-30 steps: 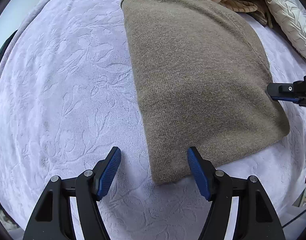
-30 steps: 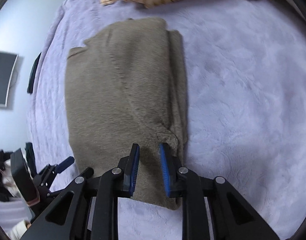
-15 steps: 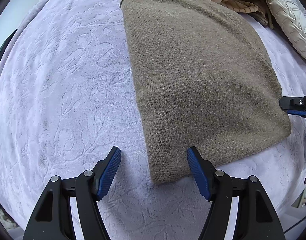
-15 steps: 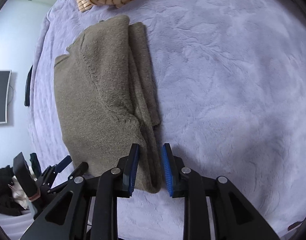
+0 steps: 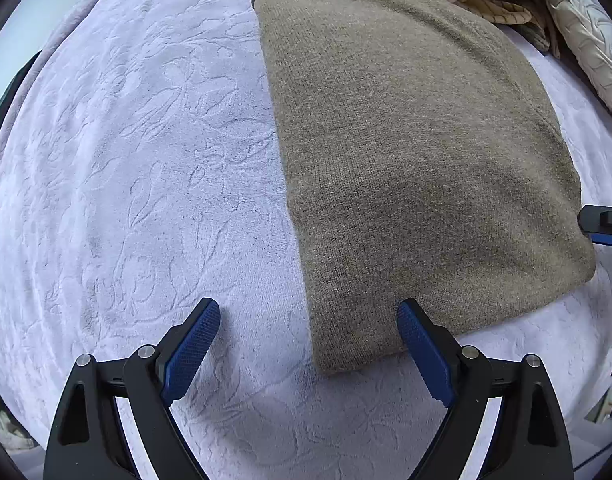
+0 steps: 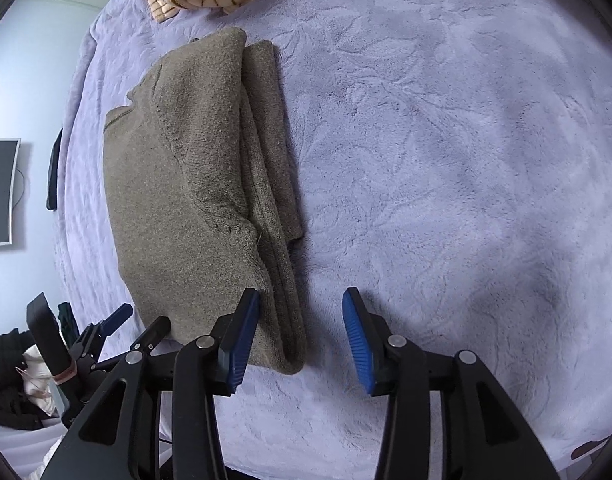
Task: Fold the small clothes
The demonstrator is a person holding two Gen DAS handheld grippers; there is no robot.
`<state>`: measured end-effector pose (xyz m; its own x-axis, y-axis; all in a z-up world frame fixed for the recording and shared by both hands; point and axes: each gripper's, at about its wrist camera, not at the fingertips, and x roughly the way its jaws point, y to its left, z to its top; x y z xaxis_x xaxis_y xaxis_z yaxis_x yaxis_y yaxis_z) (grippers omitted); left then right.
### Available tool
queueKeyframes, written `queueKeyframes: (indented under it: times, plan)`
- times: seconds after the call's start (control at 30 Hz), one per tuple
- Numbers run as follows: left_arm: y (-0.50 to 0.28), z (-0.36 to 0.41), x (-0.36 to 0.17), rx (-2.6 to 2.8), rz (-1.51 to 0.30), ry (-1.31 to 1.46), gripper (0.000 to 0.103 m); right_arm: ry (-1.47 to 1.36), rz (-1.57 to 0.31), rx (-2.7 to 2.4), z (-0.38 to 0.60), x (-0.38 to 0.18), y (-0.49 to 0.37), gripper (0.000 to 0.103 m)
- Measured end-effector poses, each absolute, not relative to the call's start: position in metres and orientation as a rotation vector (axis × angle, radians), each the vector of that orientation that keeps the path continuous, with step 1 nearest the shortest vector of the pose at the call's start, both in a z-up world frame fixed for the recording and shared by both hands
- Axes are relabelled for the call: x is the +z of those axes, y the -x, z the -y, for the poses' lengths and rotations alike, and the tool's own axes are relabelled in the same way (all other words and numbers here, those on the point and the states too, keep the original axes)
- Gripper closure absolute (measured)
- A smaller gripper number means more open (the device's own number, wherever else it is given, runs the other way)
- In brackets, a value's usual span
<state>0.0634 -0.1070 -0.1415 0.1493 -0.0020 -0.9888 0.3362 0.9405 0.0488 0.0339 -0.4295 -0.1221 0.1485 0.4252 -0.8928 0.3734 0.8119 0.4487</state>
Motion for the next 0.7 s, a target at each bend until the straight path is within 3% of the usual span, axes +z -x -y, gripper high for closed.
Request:
queueKeyframes:
  times: [0.23, 0.5, 0.57, 0.63, 0.7]
  plan:
    - [-0.074, 0.095, -0.14, -0.266, -1.45, -0.187, 0.012, -0.677, -1.464, 0.043, 0.433, -0.125, -0.034, 0.043]
    - [-0.088, 0.084, -0.138, -0.269, -1.469, -0.098, 0.012, -0.662, -1.419, 0.08, 0.436, -0.117, -0.039, 0.022]
    - [-0.092, 0.083, -0.138, -0.269, -1.467, -0.082, 0.012, -0.662, -1.396, 0.096, 0.436, -0.114, -0.042, 0.021]
    - [-0.097, 0.08, -0.137, -0.27, -1.469, -0.062, 0.012, -0.66, -1.378, 0.116, 0.435, -0.112, -0.046, 0.014]
    - [-0.104, 0.081, -0.137, -0.272, -1.469, -0.042, 0.012, -0.656, -1.355, 0.145, 0.434, -0.109, -0.05, 0.0]
